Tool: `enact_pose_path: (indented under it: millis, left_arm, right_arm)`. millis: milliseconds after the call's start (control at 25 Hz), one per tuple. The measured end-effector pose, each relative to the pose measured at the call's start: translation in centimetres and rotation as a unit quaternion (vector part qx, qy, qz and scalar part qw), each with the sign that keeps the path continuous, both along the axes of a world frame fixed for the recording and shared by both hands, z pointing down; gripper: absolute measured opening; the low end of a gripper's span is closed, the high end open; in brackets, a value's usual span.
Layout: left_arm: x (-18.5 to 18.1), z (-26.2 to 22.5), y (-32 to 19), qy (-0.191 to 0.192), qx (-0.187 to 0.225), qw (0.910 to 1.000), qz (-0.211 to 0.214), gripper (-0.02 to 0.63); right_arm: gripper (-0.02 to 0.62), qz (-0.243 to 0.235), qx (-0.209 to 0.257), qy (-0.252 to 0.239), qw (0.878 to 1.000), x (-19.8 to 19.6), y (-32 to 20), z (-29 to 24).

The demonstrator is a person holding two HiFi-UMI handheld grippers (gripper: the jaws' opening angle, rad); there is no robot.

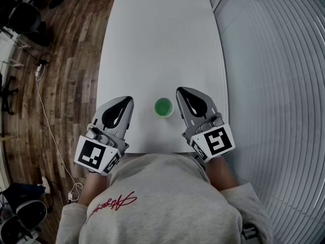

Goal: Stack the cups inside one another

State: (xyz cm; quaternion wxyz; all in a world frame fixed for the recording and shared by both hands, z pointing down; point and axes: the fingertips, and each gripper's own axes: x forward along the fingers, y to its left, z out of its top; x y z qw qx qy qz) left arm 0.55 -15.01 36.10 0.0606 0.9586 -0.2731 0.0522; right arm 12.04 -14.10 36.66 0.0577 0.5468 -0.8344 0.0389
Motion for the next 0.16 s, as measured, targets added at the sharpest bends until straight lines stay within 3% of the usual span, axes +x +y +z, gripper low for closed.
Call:
enact_pose_path:
  millis: [160]
  left_arm:
    - [-0.72,-0.16,0.07,0.000,-0.001,1.0000,0.000,-0.005]
  right_arm:
    - [0.002,0.001,0.000,0.002,1.000,-0.59,0.07,-0.32]
